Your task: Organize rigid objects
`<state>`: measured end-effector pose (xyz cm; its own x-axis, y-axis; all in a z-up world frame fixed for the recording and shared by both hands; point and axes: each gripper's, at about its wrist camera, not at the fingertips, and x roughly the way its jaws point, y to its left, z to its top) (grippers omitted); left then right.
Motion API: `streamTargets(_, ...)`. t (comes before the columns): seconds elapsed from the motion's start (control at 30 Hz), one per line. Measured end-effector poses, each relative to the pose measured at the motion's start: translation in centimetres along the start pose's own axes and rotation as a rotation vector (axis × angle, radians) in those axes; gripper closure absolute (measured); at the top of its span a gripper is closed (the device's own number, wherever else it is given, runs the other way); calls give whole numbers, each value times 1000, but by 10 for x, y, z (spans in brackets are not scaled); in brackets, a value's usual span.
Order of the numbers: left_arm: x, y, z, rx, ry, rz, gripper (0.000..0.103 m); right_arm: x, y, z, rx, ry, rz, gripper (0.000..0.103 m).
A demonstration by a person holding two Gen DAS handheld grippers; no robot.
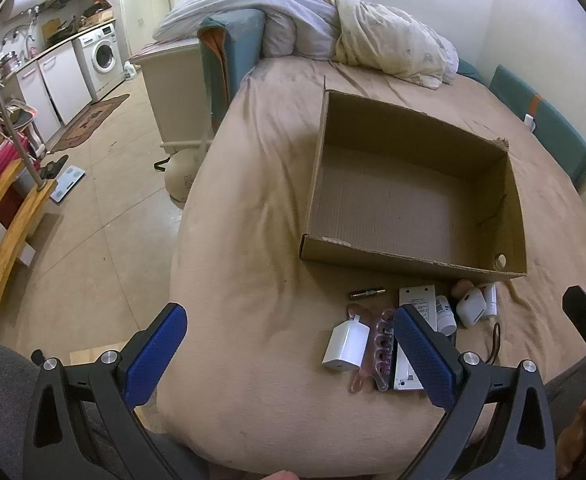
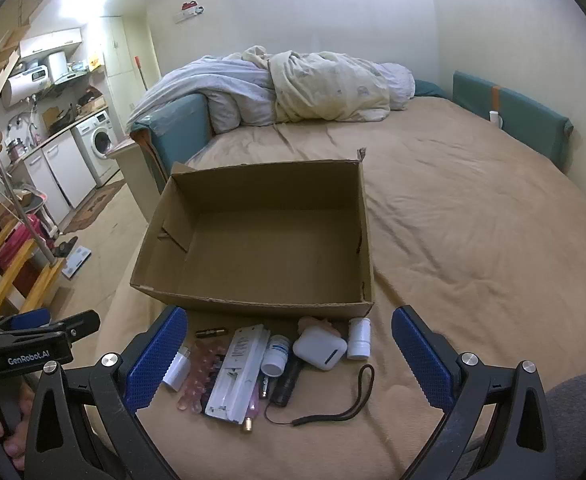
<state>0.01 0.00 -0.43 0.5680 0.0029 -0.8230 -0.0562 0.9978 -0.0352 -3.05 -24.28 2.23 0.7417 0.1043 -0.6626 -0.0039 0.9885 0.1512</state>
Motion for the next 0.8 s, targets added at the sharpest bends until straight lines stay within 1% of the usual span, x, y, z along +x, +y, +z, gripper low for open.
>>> streamTargets(0.8, -3, 1, 1, -4, 0, 3, 0, -1, -6, 3, 11, -3, -7, 0)
